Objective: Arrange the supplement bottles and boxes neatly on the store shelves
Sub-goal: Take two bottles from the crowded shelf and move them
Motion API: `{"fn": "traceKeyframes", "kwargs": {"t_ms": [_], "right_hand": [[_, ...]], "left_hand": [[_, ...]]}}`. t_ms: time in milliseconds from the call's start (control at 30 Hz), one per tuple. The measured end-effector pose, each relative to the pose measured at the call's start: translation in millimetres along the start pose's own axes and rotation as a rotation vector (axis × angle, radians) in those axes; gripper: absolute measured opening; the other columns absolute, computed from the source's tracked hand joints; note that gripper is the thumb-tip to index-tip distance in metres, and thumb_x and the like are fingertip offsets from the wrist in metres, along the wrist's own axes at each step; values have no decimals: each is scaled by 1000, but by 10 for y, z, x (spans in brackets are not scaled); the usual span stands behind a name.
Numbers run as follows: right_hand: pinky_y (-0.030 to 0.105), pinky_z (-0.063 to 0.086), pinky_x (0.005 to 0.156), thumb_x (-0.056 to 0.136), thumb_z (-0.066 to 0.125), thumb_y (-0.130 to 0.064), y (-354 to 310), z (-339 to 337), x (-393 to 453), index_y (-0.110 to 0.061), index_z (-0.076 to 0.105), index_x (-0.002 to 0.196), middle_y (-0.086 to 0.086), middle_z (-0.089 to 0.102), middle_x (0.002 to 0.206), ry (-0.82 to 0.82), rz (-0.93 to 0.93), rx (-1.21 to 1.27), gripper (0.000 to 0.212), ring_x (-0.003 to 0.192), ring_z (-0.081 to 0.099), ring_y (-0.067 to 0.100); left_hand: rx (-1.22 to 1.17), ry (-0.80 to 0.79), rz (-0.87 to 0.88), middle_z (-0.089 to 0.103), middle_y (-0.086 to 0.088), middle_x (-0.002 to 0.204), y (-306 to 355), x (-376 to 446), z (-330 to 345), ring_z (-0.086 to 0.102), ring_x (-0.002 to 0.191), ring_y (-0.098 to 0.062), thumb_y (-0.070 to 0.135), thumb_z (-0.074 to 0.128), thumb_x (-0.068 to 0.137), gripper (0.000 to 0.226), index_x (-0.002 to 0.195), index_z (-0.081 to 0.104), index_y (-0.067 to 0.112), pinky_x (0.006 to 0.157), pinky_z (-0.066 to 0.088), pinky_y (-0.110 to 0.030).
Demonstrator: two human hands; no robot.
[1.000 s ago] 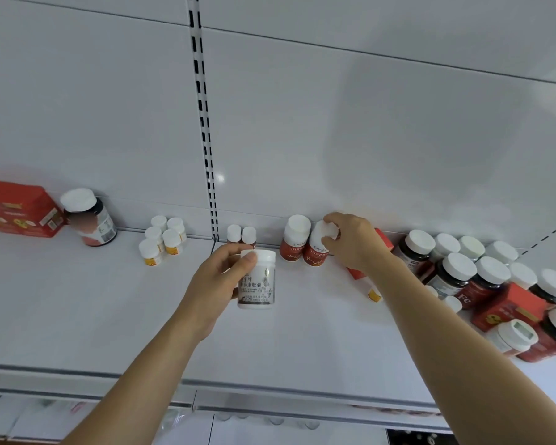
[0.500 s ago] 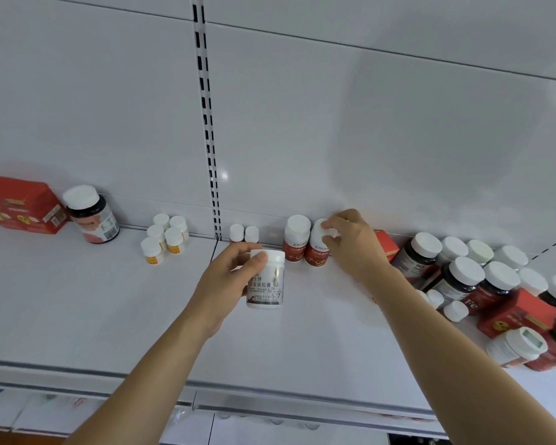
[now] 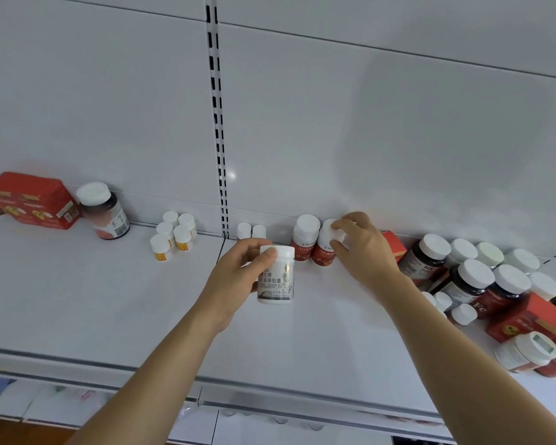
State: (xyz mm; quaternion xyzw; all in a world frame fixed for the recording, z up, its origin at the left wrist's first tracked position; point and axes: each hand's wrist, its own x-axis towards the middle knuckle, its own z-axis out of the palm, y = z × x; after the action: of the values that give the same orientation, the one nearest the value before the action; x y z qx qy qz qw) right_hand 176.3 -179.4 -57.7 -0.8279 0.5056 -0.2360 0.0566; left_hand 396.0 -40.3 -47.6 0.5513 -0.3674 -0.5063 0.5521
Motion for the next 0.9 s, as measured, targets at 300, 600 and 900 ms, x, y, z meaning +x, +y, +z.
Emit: {"fn": "traceKeyframes", "kwargs": {"t_ms": [300, 600, 900], "right_hand": [[29, 50, 76, 88, 71, -11, -309, -362, -97, -11, 74, 106, 5, 69, 104, 150, -165, 130, 19, 90, 65, 27], [11, 49, 72, 98, 63, -29, -784, -673, -336, -28, 73, 114, -7, 74, 92, -374, -109, 562, 19, 85, 66, 5], [41, 57, 93, 97, 65, -33, -884, -404, -441, -29, 71, 121, -6, 75, 101, -478, -49, 729, 25, 93, 71, 12]], "left_hand": [[-41, -16, 8, 64, 5, 95, 100, -34, 159, 67, 92, -7, 29, 67, 94, 19, 113, 67, 30, 88, 56, -38], [-65, -13, -21, 70, 2, 97, 229, -192, 213, 69, 98, -14, 19, 71, 90, 18, 108, 69, 22, 82, 53, -36], [-59, 88, 7, 72, 0, 115, 130, -546, 23, 68, 108, -16, 19, 52, 102, 24, 118, 70, 25, 86, 58, -37]]}}
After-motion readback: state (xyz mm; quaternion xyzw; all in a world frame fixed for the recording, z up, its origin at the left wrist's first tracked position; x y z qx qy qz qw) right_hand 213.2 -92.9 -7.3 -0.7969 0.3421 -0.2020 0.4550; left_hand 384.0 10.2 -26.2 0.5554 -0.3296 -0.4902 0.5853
